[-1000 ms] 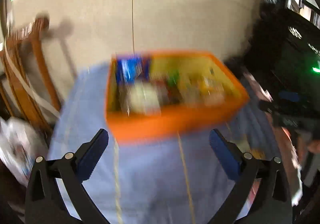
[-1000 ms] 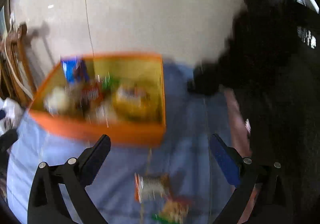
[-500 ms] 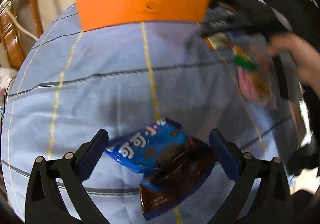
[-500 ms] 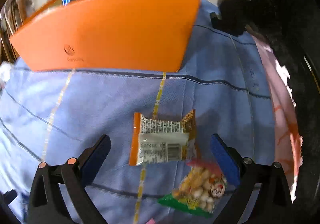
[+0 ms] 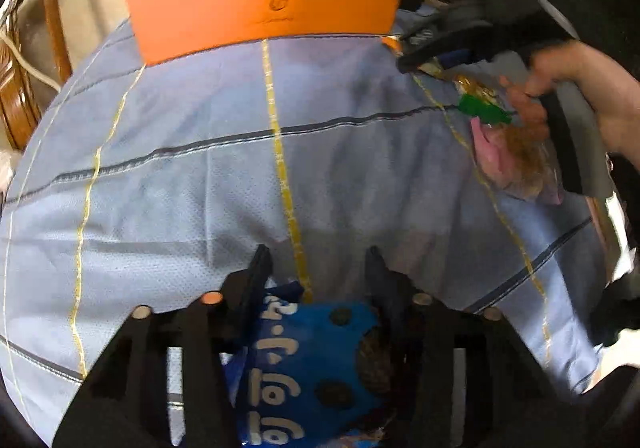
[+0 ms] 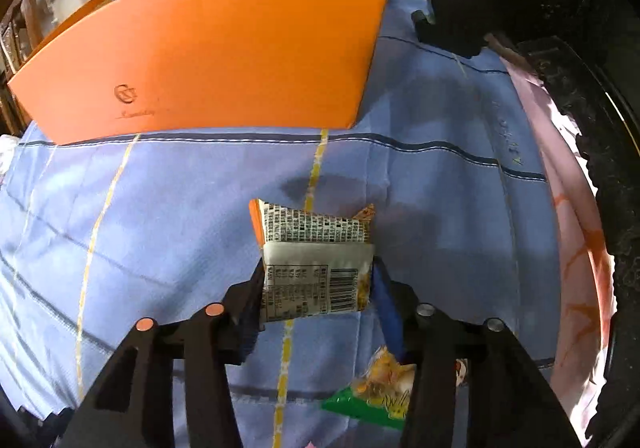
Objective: Organize snacks
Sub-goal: 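Grasp the large blue bag with the left tool while the right grasps the white cracker pack, then drop the blue bag into the box with the left tool while the right drops the cracker pack, then grasp the pink cookie pack with the left tool while the right grasps the green-labelled candy bag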
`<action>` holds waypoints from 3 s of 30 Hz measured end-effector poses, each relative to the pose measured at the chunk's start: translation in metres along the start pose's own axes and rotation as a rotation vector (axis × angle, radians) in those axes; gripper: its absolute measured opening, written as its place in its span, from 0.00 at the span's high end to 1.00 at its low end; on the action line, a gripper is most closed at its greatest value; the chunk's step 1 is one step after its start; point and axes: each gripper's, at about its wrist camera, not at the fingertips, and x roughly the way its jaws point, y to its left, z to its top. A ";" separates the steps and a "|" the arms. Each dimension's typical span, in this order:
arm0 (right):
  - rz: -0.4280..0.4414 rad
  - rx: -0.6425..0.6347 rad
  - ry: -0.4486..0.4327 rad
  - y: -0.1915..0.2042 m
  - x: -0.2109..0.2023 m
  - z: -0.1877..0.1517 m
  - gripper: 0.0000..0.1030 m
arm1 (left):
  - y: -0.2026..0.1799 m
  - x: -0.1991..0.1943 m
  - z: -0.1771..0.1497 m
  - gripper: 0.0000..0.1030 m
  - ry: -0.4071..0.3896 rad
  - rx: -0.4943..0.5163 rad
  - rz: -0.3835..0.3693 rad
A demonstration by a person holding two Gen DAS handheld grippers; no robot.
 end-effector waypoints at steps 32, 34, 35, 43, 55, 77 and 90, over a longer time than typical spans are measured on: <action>0.028 0.080 -0.320 0.007 -0.150 0.115 0.61 | 0.075 -0.097 0.265 0.58 -0.347 -0.046 0.181; 0.026 0.090 -0.320 0.010 -0.144 0.126 0.61 | 0.085 -0.086 0.285 0.58 -0.345 -0.070 0.175; 0.026 0.096 -0.315 0.012 -0.138 0.134 0.62 | 0.090 -0.080 0.292 0.58 -0.342 -0.077 0.184; 0.049 0.078 -0.267 0.031 -0.104 0.156 0.62 | 0.108 -0.028 0.316 0.58 -0.272 -0.129 0.175; 0.038 0.068 -0.290 0.040 -0.090 0.174 0.29 | 0.107 -0.017 0.329 0.52 -0.287 -0.069 0.178; -0.063 0.124 -0.357 0.000 -0.128 0.139 0.04 | 0.078 -0.044 0.310 0.04 -0.299 -0.023 0.150; -0.108 0.261 -0.110 -0.099 -0.113 -0.034 0.04 | -0.060 -0.023 0.147 0.04 -0.147 0.217 -0.174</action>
